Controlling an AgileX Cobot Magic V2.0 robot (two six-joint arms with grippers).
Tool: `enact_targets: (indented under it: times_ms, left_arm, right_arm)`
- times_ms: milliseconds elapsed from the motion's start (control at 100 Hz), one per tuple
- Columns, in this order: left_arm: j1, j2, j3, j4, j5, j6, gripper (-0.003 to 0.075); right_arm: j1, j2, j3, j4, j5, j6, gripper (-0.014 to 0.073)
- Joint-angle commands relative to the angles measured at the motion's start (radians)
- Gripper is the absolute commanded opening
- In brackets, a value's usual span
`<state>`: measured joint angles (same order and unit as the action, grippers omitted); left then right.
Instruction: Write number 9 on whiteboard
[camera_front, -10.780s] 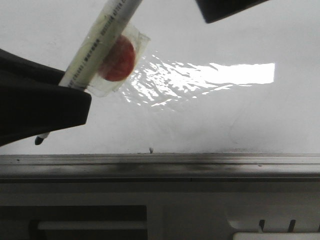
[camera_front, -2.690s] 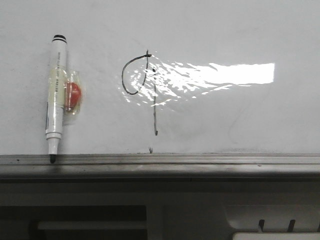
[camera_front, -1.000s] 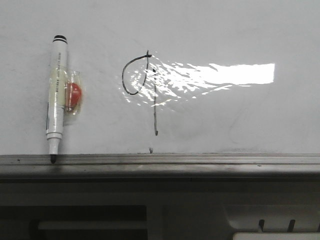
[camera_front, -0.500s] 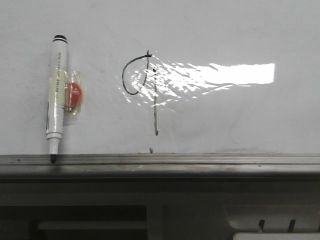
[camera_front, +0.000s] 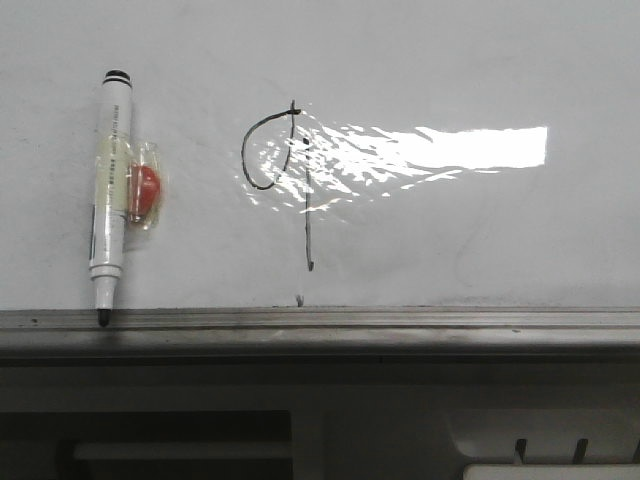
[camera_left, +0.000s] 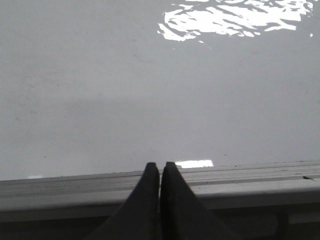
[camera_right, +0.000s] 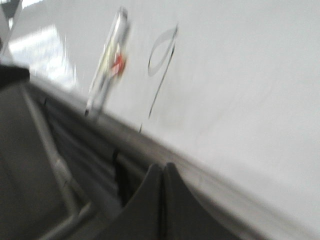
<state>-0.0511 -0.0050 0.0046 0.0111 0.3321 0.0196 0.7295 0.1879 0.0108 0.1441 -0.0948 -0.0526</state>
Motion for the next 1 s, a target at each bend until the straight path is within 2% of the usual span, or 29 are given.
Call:
enact_targets:
  times_ms: [0,60,190,380,550,660,900,990]
  left_arm:
    - [-0.004,-0.027,0.040,-0.011,-0.053,-0.001,-0.0020]
    - [-0.004,-0.027,0.040,-0.011,-0.053,-0.001,-0.0020]
    - [-0.004,-0.027,0.040,-0.011,-0.053,-0.001,-0.0020]
    - [-0.004,-0.027,0.040,-0.011,-0.053,-0.001,-0.0020]
    - [-0.004,-0.027,0.040,-0.011,-0.053,-0.001,-0.0020]
    - [-0.004,-0.027,0.040,-0.011,-0.055,-0.001,-0.0020]
    - [-0.004,-0.027,0.040,-0.011,-0.055,-0.001,-0.0020]
    - [-0.004,-0.027,0.040,-0.011,-0.055,-0.001,-0.0020]
  right_arm:
    - [-0.064,0.008,0.026,-0.064,-0.249,-0.015,-0.0069]
    - [-0.132,0.008,0.024,-0.085,-0.305,-0.015,-0.0069]
    - [-0.302,0.008,0.024,-0.085,-0.261,-0.015,-0.0069]
    - [-0.599,-0.069,0.024,-0.085,-0.020,-0.015,-0.0069]
    - [-0.778,-0.219,0.024,-0.102,0.166,-0.013,-0.0069]
    - [-0.802,-0.206,0.024,-0.107,0.203,-0.006,-0.0069]
    - [-0.802,-0.212,0.024,-0.105,0.416,-0.006,-0.0069]
    - [-0.802,-0.212,0.024,-0.103,0.413,-0.006,-0.0069]
